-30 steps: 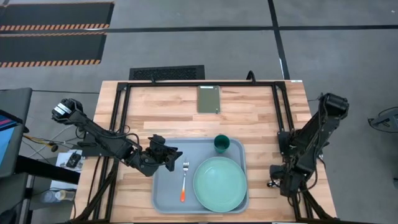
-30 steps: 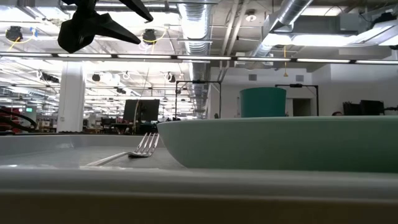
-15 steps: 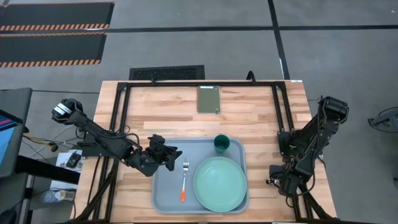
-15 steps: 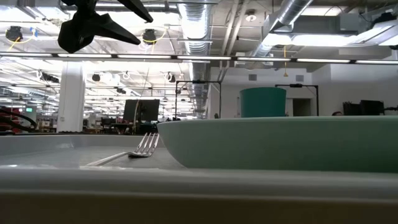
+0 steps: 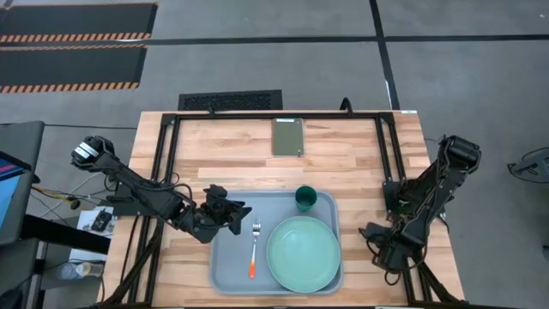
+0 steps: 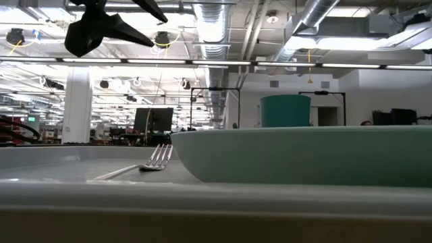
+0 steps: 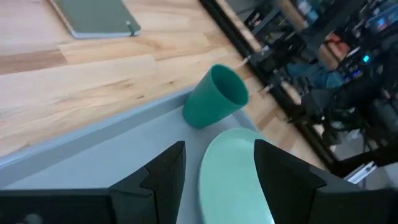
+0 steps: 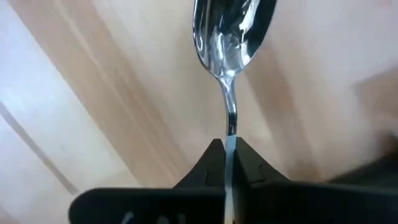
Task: Pick and place plate/cup/fork/spoon on tray
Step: Put the orange spoon on the blue tray to the left of the orange fork
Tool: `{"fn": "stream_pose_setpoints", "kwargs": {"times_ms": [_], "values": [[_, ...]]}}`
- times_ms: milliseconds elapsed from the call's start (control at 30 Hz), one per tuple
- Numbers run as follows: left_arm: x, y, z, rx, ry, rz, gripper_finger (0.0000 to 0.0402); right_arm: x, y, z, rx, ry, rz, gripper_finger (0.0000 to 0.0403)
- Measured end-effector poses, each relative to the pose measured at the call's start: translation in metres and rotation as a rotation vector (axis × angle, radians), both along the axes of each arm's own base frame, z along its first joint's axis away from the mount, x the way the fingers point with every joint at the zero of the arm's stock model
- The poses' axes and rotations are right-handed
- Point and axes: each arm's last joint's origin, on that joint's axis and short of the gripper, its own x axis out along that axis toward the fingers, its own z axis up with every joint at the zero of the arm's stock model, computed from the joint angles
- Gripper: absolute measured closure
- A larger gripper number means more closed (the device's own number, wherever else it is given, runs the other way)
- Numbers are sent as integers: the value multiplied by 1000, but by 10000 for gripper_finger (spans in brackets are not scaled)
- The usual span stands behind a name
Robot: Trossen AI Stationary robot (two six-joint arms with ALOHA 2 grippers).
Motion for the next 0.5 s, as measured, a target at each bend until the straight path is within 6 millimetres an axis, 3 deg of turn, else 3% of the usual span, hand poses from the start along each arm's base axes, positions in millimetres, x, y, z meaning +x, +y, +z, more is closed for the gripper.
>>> {"fn": "stream_pose_setpoints", "kwargs": {"times_ms": [233, 500], "values": [[7, 6, 7, -18, -95, 74, 223, 28, -2, 36, -135, -175, -105, 401], [28, 30, 18, -171, -208, 69, 223, 88, -8, 85, -307, -303, 61, 402]]}}
